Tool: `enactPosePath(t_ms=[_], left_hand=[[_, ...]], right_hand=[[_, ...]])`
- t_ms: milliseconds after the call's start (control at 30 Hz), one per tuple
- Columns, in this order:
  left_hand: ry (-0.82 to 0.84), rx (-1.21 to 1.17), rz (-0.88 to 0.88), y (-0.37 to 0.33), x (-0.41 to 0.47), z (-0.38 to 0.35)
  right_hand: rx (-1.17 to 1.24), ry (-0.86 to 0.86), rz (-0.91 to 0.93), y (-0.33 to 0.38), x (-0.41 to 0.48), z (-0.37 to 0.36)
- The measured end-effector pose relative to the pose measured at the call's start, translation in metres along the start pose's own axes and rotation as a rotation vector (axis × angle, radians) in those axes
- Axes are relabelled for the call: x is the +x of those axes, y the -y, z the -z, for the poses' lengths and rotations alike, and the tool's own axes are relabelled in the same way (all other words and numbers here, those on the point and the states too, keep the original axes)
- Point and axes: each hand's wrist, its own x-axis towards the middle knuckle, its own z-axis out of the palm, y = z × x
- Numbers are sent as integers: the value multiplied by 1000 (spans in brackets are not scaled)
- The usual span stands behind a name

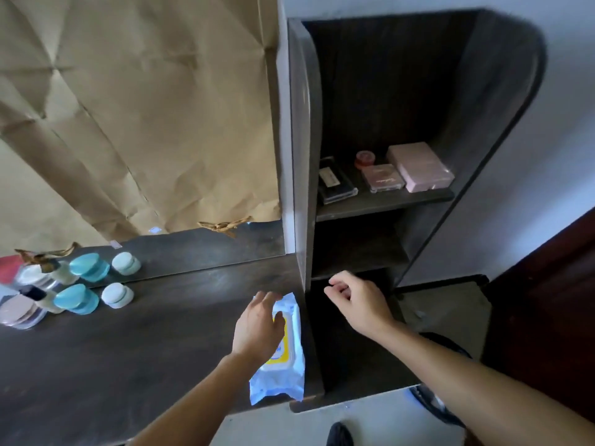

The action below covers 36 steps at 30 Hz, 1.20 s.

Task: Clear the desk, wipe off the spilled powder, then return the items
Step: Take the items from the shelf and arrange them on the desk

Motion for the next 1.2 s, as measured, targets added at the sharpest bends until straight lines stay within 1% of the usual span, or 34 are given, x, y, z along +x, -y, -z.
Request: enactPosePath(t_ms=[67,167,267,333,367,433,500,533,633,733,800,867,933,1033,1133,1200], left_hand=[[-46,-35,-141,-23,5,14],[-116,-52,-342,-62,11,29],[-214,-23,-507,-102,18,39],[-276,29,-596,-125,27,44],[-293,74,-624,-138,33,47],[-291,167,-621,-162,47,52],[-261,276,-548,-182,66,54],[-238,338,-484,-189,76,54],[-147,485,-282,-198,100,46],[-167,608,-233,-197,105,32],[-195,668,-228,-191,100,25],[-234,707,-240,-186,91,23],[-352,682,-331,-178,83,20],[-501,571,-462,-171,72,21],[-566,529,-528,-166,65,24],[-593,495,-590,-161,58,25]], right_hand=[[9,-120,66,5,4,35],[-23,-354,217,12,11,82],[-166,-563,329,18,23,123],[-292,-611,350,20,39,147],[-353,-603,342,20,50,159],[-462,-545,277,21,70,178],[-518,-474,213,23,89,192],[-531,-438,220,23,96,196],[-554,-288,359,24,114,202],[-627,-98,447,23,132,201],[-691,11,464,19,143,198],[-710,82,474,11,150,197],[-711,97,498,6,153,198],[-665,72,530,4,156,201],[-619,41,560,2,157,201],[-584,-25,591,1,153,200]])
